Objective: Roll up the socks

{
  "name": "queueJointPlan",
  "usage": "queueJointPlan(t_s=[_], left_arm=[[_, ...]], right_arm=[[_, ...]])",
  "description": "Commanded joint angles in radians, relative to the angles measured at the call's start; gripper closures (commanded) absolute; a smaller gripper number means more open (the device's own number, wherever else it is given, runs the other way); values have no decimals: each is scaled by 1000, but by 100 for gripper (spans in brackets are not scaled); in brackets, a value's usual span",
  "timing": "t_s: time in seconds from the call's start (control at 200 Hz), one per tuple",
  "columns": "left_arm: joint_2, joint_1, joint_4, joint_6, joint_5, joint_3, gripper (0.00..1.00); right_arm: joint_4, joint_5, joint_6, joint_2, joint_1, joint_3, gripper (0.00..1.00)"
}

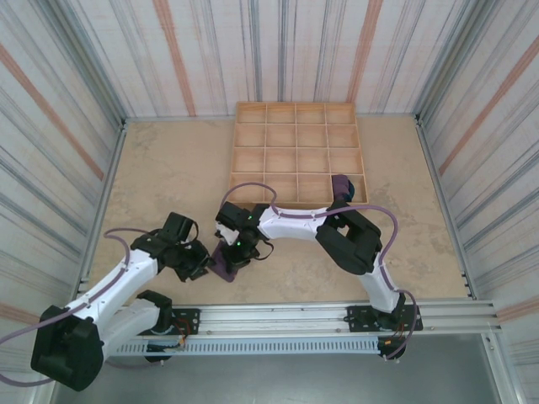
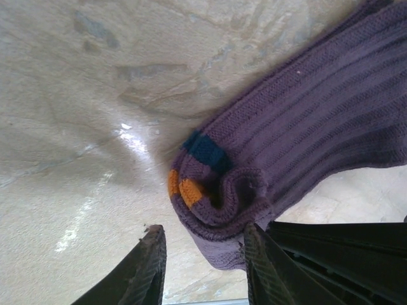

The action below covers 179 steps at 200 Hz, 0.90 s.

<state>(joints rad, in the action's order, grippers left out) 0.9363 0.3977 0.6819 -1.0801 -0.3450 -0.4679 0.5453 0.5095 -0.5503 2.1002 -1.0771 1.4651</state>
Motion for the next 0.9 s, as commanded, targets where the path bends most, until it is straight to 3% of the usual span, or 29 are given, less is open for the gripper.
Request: queueJointPlan(t_s=[0.0, 0.24, 0.892], left_arm=[[-50, 15, 8, -49, 33, 25, 62], [-118, 25, 58, -43, 24, 42, 59], [-23, 66, -68, -67, 90, 66, 59]], right_arm=[[48, 21, -28, 36, 9, 36, 100], [88, 17, -23, 59, 11, 65, 100], [97, 25, -16, 68, 15, 73, 100]])
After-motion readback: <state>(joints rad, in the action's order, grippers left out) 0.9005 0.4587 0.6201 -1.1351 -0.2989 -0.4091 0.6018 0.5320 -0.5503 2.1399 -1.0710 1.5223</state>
